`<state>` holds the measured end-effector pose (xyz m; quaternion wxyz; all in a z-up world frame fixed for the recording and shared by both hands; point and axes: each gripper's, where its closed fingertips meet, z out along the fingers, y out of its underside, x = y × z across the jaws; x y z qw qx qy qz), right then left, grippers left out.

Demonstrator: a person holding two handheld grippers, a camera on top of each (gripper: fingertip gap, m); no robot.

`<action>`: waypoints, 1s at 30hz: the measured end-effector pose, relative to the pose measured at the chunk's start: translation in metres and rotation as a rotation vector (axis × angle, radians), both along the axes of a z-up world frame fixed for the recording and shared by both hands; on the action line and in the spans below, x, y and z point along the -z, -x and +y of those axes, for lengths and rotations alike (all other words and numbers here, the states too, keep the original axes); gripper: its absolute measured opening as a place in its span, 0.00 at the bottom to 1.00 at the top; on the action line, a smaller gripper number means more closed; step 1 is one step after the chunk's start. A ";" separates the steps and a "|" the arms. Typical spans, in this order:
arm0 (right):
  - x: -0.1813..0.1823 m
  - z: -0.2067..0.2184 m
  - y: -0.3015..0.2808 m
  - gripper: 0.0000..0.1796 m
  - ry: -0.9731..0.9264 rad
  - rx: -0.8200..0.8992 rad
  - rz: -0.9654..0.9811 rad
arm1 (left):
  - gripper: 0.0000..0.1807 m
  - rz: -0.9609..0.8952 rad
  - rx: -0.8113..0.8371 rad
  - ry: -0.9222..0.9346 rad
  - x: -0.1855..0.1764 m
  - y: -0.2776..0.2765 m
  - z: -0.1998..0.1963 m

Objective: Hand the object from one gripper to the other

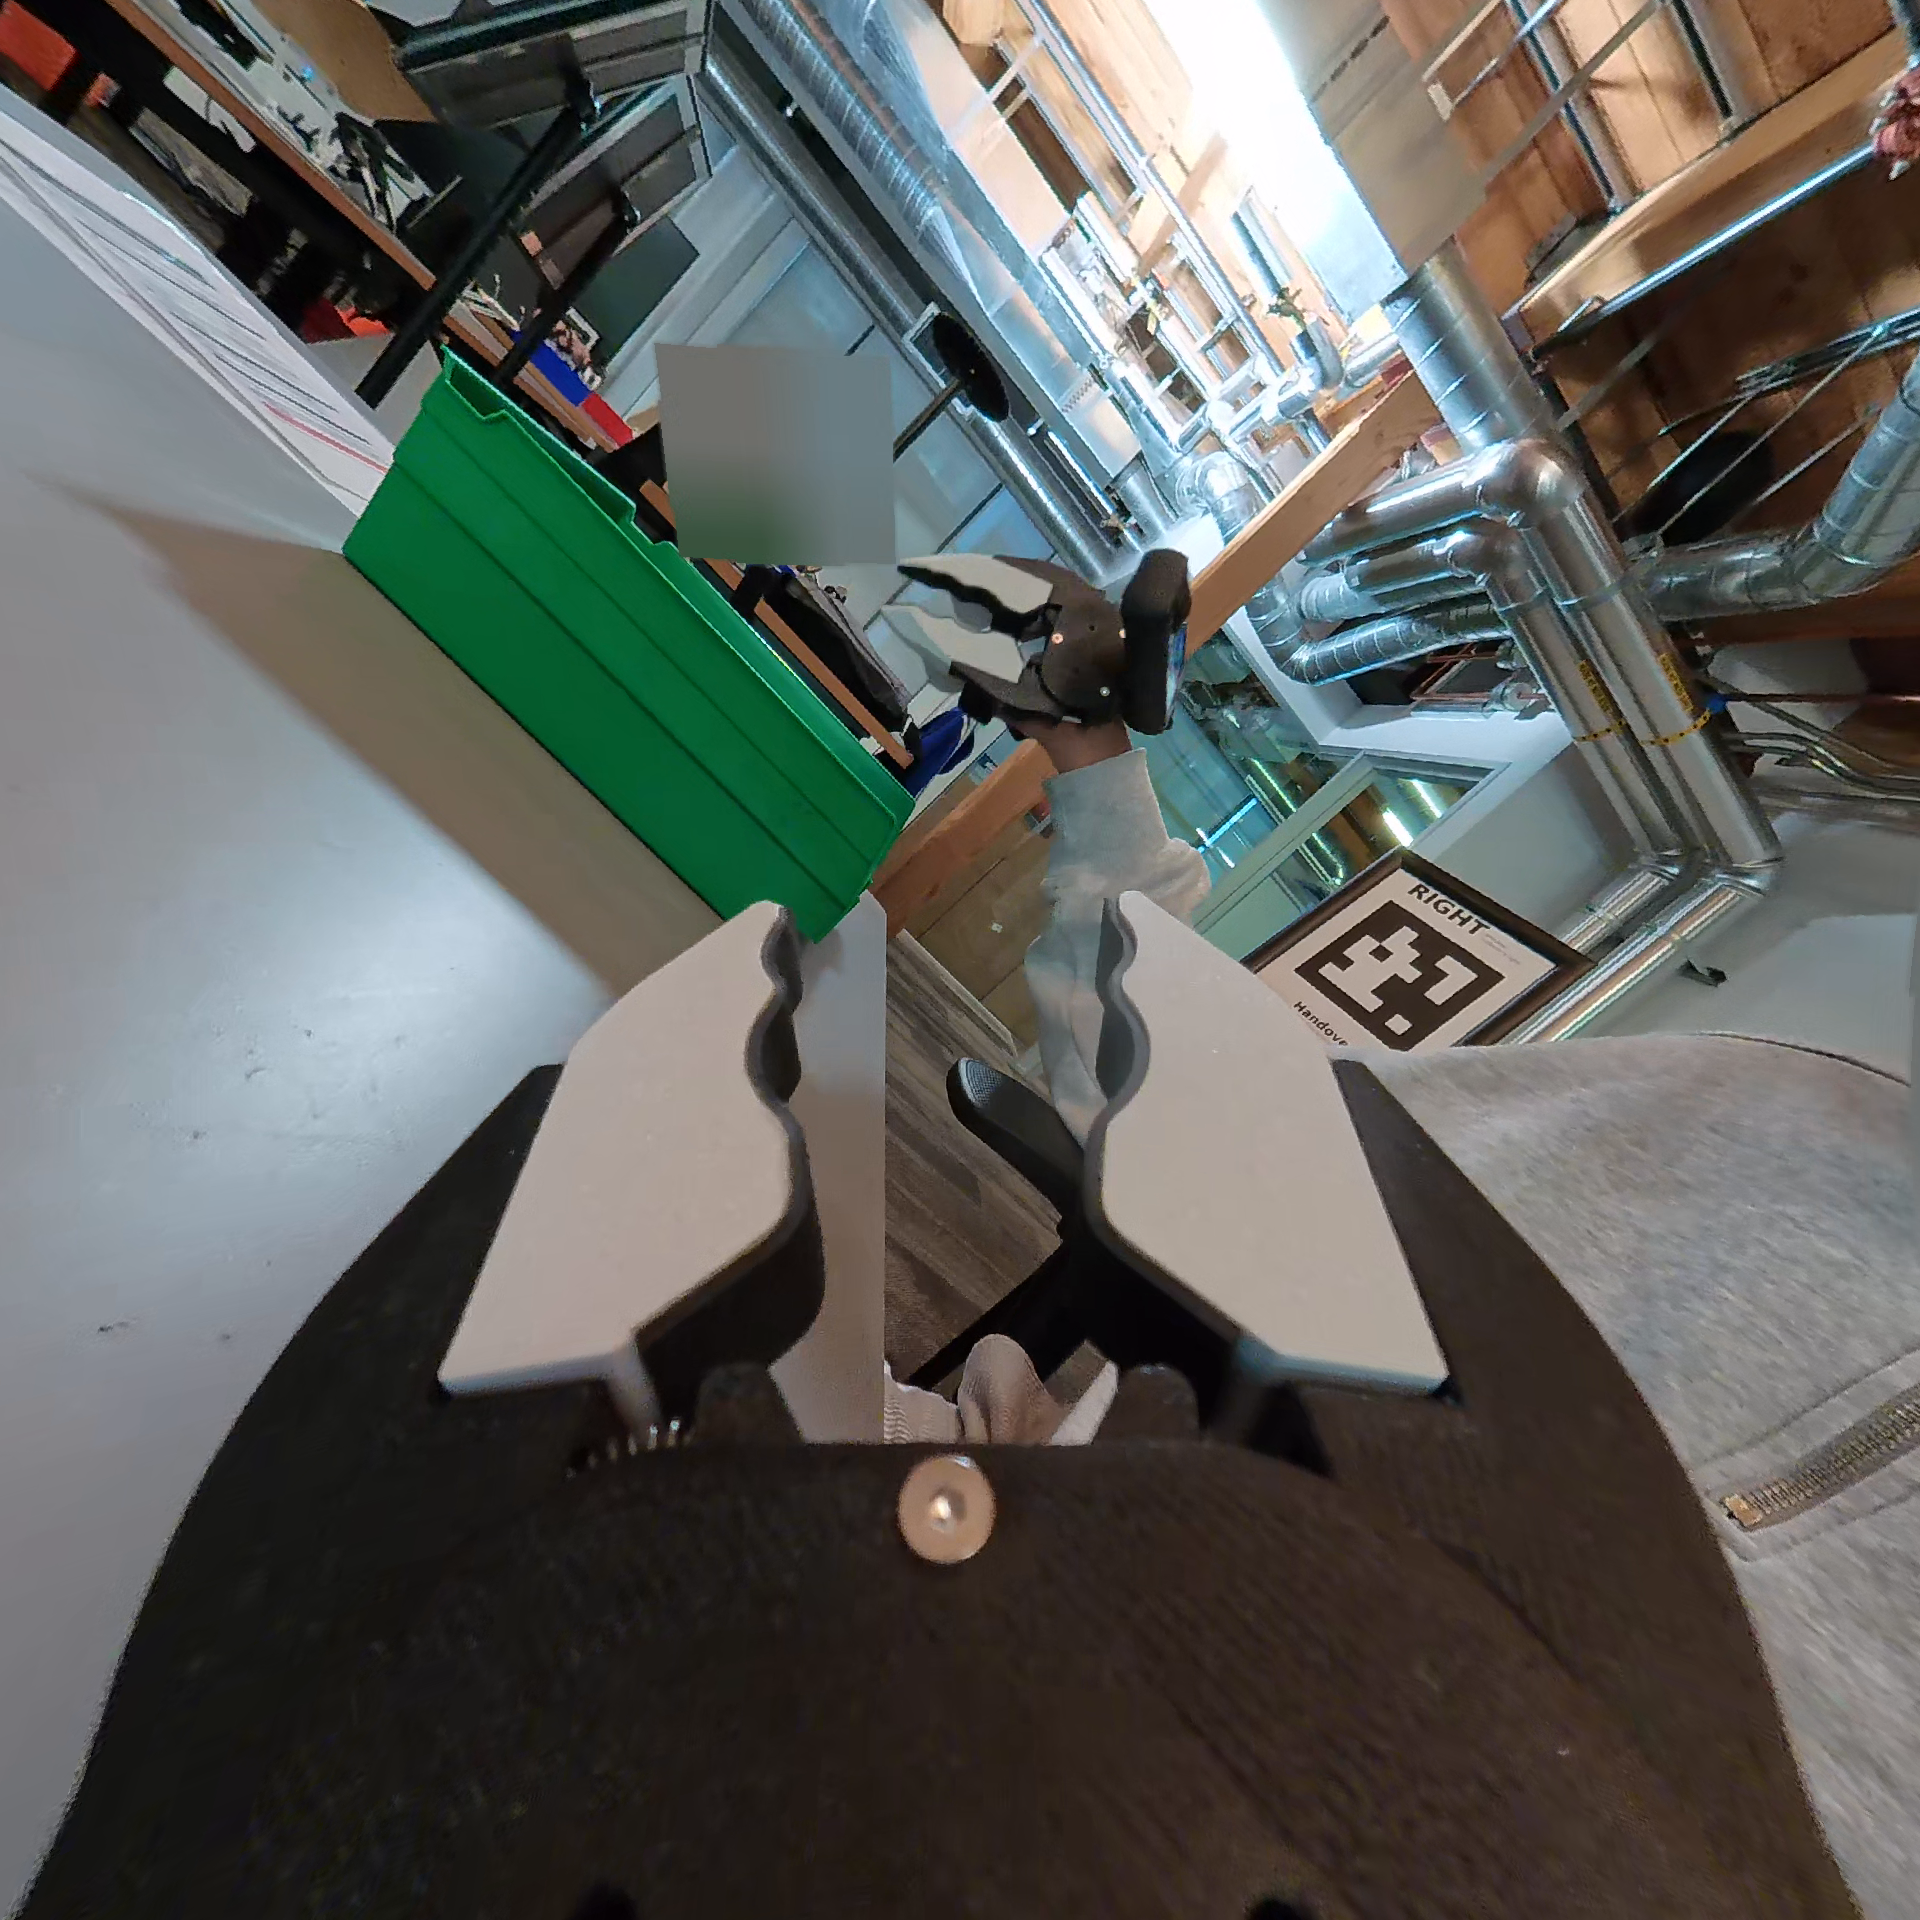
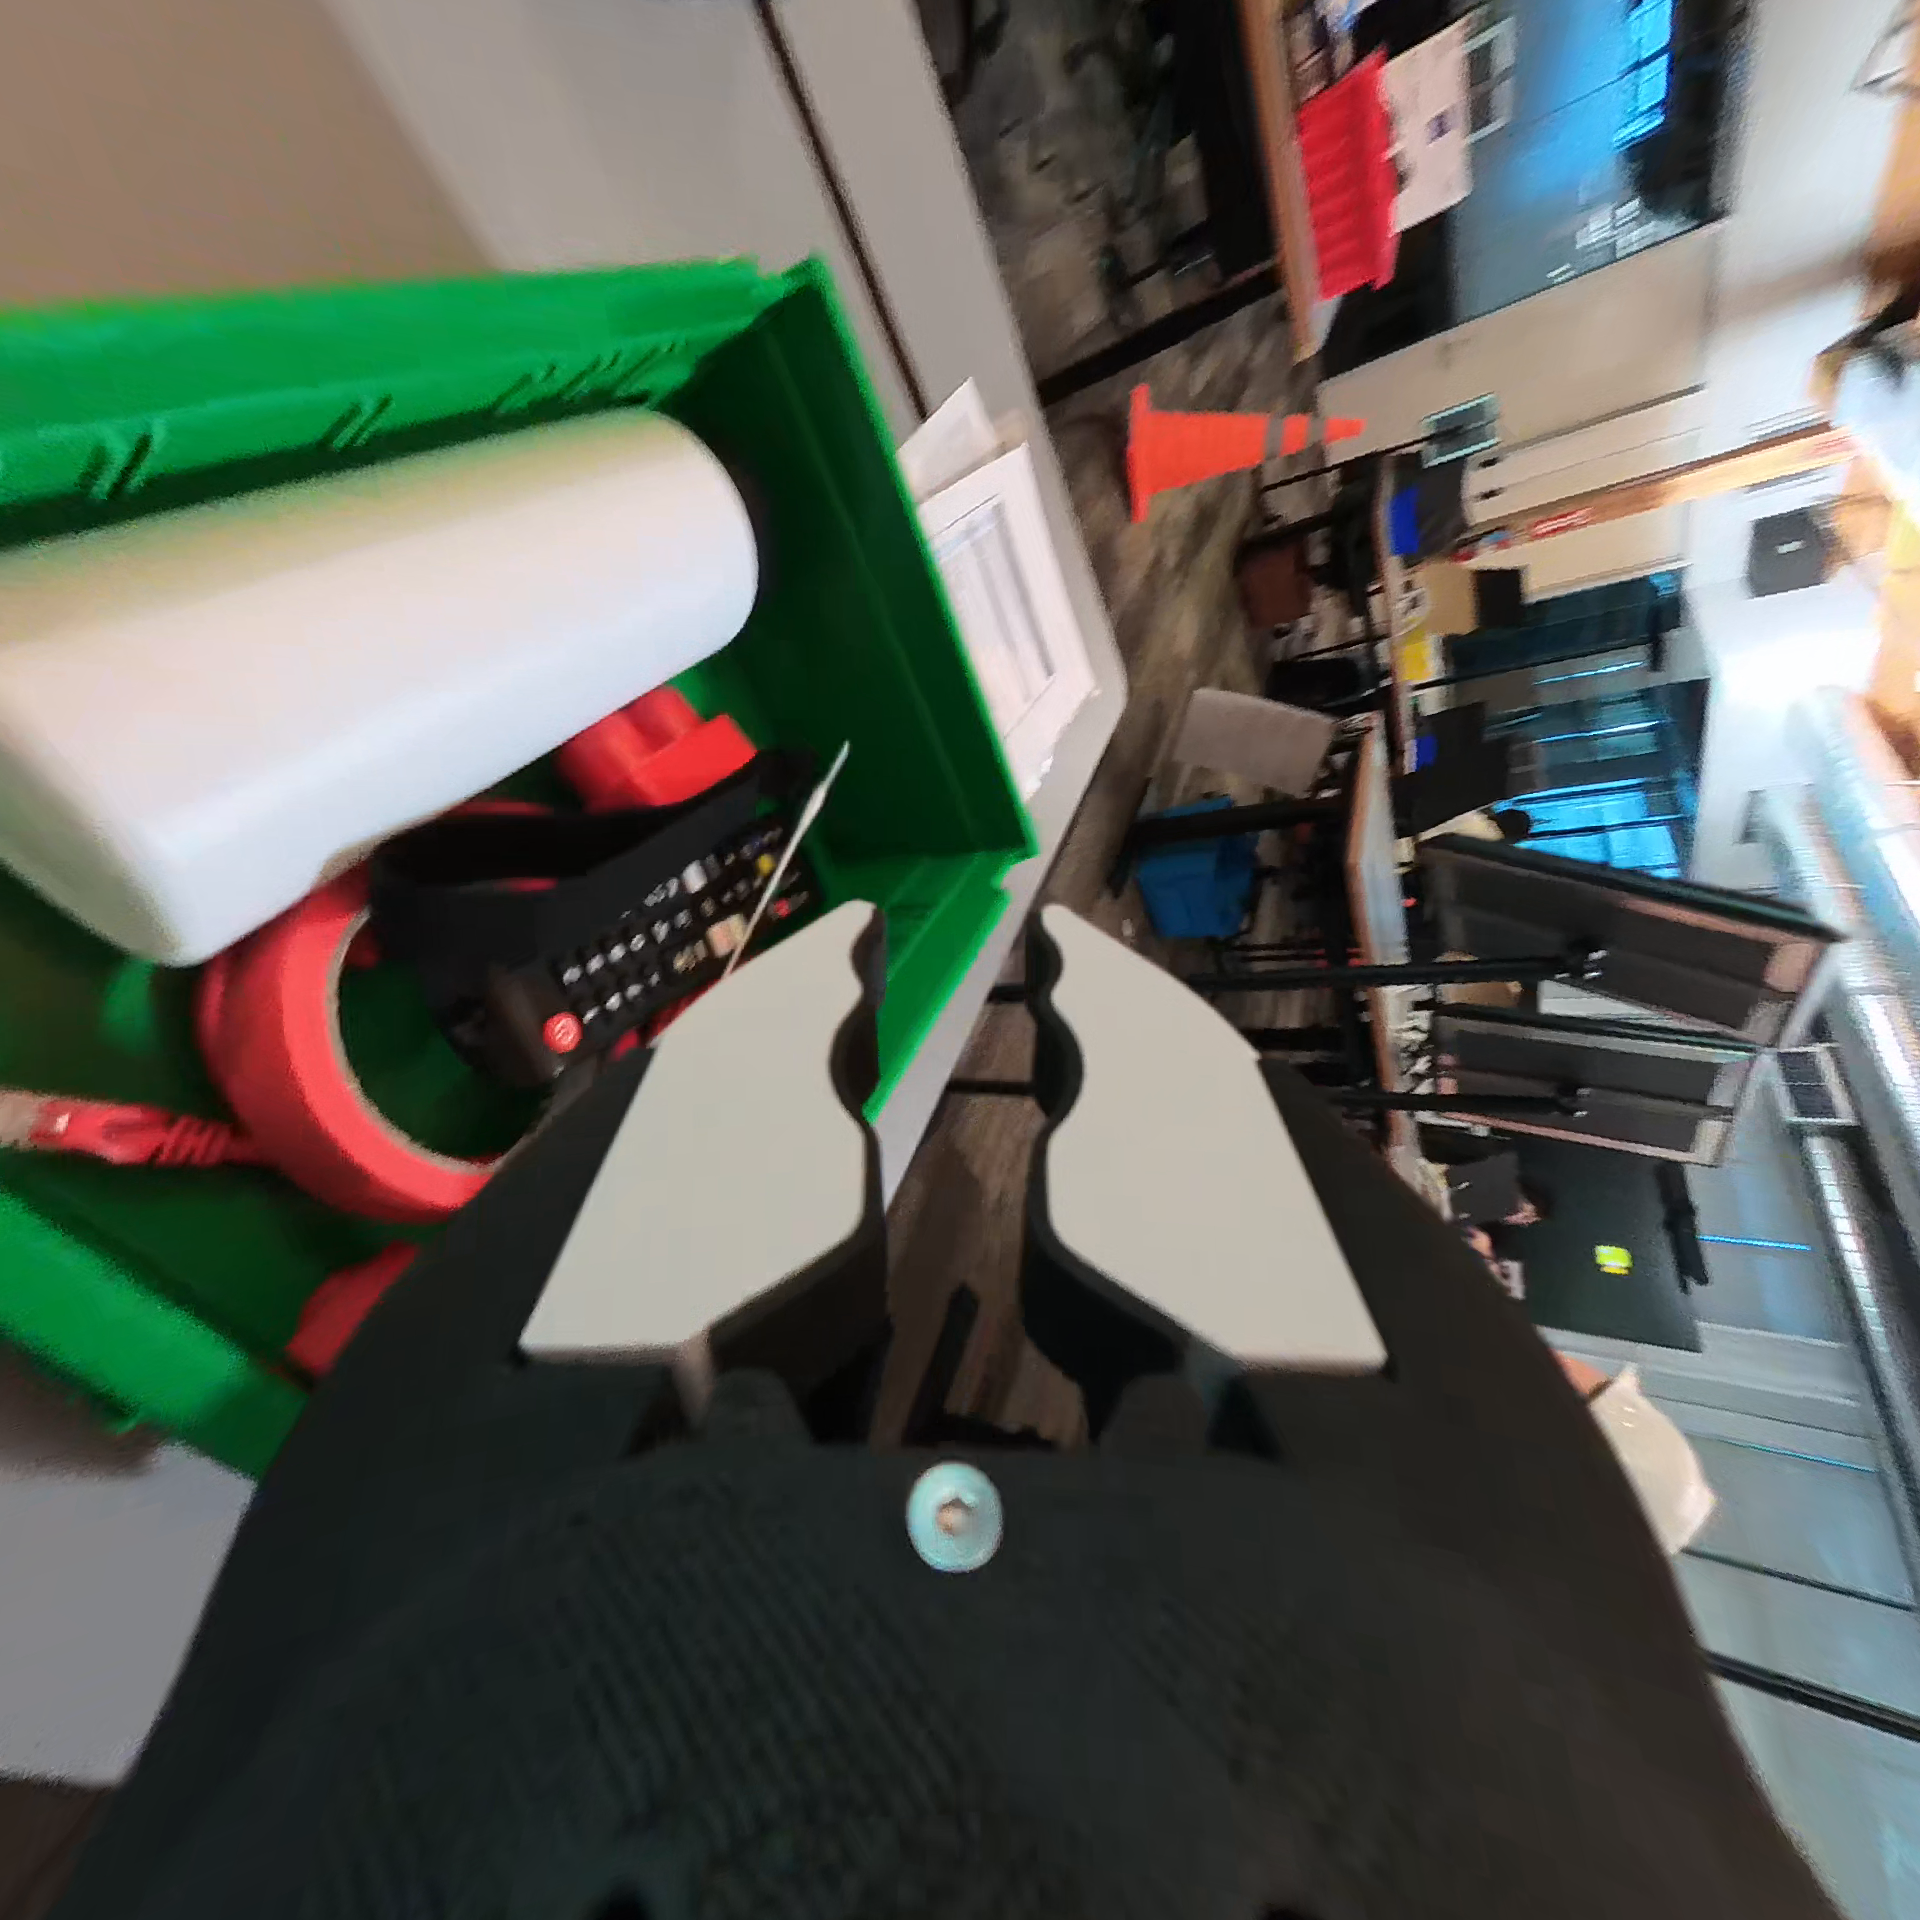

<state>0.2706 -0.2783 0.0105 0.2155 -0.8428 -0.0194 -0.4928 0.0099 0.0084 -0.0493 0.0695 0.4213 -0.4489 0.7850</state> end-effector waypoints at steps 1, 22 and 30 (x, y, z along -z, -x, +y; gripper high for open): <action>-0.009 0.008 0.004 0.14 -0.034 -0.022 -0.027 | 0.31 0.000 0.003 0.003 0.000 -0.001 -0.001; 0.082 0.293 0.241 0.11 -0.725 -0.667 0.877 | 0.01 -0.116 -0.096 -0.147 -0.017 -0.002 0.028; 0.089 0.284 0.238 0.11 -0.759 -0.708 0.958 | 0.01 -0.152 -0.495 -0.288 -0.090 0.010 0.153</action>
